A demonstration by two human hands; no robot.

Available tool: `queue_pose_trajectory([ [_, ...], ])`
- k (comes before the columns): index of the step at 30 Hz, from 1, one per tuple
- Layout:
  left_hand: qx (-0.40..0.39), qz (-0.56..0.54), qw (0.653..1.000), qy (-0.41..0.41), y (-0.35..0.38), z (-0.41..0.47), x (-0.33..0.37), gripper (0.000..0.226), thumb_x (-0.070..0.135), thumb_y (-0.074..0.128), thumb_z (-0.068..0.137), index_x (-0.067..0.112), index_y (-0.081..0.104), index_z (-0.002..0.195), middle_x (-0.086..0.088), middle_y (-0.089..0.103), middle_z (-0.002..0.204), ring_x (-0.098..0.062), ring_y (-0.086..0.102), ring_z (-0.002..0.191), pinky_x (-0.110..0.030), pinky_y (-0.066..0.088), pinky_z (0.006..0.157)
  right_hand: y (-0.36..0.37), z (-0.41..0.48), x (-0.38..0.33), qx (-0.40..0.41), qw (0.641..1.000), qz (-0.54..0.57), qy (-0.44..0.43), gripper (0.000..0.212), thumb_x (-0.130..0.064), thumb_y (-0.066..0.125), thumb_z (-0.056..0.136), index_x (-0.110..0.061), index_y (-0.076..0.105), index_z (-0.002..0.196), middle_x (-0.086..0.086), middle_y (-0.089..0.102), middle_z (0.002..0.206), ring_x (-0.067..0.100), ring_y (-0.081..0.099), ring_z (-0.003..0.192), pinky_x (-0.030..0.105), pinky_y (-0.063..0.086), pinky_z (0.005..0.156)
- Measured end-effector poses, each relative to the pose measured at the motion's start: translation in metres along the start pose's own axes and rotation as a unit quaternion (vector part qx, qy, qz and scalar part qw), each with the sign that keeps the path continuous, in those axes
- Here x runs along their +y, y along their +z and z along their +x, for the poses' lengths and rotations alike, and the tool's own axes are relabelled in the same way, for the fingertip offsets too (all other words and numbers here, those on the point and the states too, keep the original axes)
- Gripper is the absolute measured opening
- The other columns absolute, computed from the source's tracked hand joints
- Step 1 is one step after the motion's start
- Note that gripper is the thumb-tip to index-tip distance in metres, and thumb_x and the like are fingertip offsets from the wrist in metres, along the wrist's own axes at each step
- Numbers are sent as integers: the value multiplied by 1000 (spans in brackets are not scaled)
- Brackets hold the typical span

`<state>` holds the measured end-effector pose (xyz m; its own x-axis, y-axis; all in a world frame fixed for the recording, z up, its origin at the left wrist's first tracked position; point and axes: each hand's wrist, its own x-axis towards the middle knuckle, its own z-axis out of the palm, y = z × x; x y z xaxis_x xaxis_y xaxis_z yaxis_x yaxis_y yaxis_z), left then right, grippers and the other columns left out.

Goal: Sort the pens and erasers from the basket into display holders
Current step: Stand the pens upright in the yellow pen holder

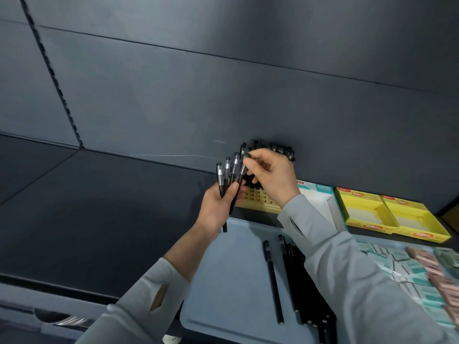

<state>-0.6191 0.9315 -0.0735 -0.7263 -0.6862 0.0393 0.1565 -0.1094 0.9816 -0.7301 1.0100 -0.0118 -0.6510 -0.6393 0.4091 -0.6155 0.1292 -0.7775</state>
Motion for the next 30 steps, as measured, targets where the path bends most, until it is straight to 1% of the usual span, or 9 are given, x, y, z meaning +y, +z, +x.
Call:
queue_pose_trajectory([
  [1, 8, 5, 1000, 0, -1, 0, 0, 18, 23, 54, 98, 16, 69, 104, -3, 74, 97, -17, 70, 96, -38, 53, 93, -4, 1, 2, 9, 1000, 7, 5, 4, -21, 65, 91, -19, 69, 92, -3, 68, 77, 3, 63, 63, 20, 51, 58],
  [3, 31, -9, 999, -1, -4, 1, 1, 21, 24, 51, 99, 16, 67, 111, -1, 72, 95, -12, 70, 89, -31, 55, 87, -14, 6, 10, 59, 998, -1, 5, 3, -26, 64, 90, -26, 67, 91, -4, 70, 79, 12, 68, 69, 28, 56, 61],
  [5, 57, -25, 998, -12, -8, 0, 4, 24, 25, 47, 101, 15, 63, 115, 2, 62, 78, -7, 59, 62, -22, 55, 66, -24, 9, 18, 103, 993, -55, 0, 8, -38, 60, 87, -32, 64, 91, -9, 70, 80, 16, 69, 74, 42, 59, 70],
  [7, 71, -18, 997, -16, -12, -1, 4, 21, 30, 45, 101, 18, 60, 112, 3, 47, 67, -4, 38, 46, -19, 40, 46, -29, 9, 22, 134, 987, -92, -11, 9, -39, 59, 88, -31, 62, 92, -11, 69, 79, 16, 68, 73, 46, 58, 72],
  [9, 81, -2, 997, -14, -13, 0, 3, 20, 37, 46, 100, 17, 48, 104, 2, 39, 67, -4, 28, 42, -19, 30, 40, -27, 9, 22, 142, 985, -98, -22, 7, -37, 59, 90, -31, 62, 92, -11, 69, 77, 15, 68, 71, 46, 58, 73],
  [13, 90, -17, 995, -27, -14, -2, 5, 19, 31, 41, 102, 15, 33, 109, 1, 37, 73, -5, 27, 45, -21, 27, 43, -16, 11, 23, 126, 987, -98, -33, 13, -41, 57, 87, -33, 59, 96, -9, 70, 76, 19, 69, 71, 47, 57, 75],
  [16, 76, -28, 997, -13, -15, -2, 9, 12, 15, 36, 103, 17, 33, 92, 0, 41, 77, -5, 28, 47, -21, 27, 45, -10, 12, 23, 121, 986, -111, -37, 7, -34, 60, 89, -31, 61, 95, -9, 70, 76, 19, 69, 72, 46, 56, 78],
  [22, 89, 22, 995, 38, -14, -2, 6, 11, 14, 38, 103, 15, 49, 104, 3, 62, 85, -5, 51, 61, -16, 47, 60, -5, 16, 22, 101, 986, -129, -34, 10, -33, 60, 91, -25, 66, 93, -7, 70, 73, 20, 69, 71, 43, 55, 80],
  [30, 71, 2, 996, 48, -4, 2, 0, 14, 12, 40, 103, 12, 53, 108, -1, 70, 93, -1, 65, 75, -14, 52, 70, -6, 18, 19, 85, 988, -126, -34, 6, -24, 61, 93, -21, 66, 90, -3, 69, 70, 14, 68, 64, 40, 57, 74],
])
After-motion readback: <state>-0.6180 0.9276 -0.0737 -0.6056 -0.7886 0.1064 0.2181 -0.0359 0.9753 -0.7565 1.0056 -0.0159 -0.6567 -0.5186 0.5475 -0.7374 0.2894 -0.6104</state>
